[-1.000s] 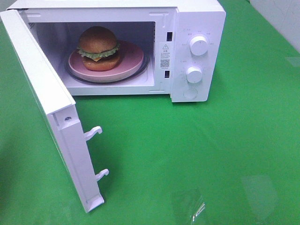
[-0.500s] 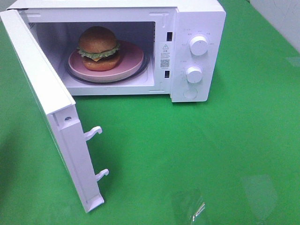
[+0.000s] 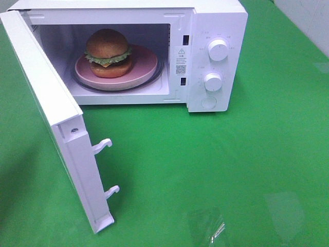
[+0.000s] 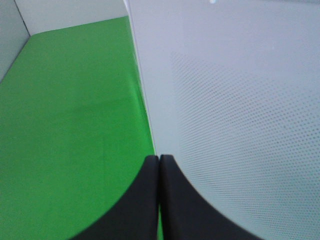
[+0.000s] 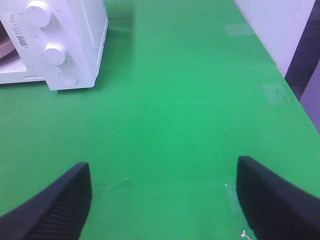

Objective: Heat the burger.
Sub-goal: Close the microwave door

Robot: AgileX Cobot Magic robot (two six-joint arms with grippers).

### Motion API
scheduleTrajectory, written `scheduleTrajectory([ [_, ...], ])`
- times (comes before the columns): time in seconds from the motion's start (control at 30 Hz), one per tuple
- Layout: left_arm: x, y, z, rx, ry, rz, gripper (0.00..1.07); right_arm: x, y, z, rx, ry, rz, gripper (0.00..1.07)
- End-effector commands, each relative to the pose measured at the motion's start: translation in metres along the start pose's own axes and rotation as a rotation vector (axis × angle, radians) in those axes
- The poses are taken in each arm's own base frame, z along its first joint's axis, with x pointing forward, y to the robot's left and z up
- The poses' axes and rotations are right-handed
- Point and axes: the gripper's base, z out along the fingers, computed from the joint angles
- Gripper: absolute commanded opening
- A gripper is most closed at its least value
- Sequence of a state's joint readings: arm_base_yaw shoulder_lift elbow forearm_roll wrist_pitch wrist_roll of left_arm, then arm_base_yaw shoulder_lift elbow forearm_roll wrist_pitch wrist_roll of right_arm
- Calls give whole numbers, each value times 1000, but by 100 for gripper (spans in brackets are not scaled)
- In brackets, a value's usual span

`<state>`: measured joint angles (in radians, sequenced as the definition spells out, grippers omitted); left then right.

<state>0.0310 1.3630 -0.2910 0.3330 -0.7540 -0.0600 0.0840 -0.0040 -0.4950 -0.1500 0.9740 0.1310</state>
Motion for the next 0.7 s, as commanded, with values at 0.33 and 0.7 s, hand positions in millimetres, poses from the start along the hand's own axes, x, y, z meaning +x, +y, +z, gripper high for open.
scheduleTrajectory([
  [0.33,7,-16,14,142,-31,-6,0,1,0,-4,-1,-34,0,76],
  [0.7,6,-47,33,257,-14,4,0,1,0,-4,-1,-34,0,76],
])
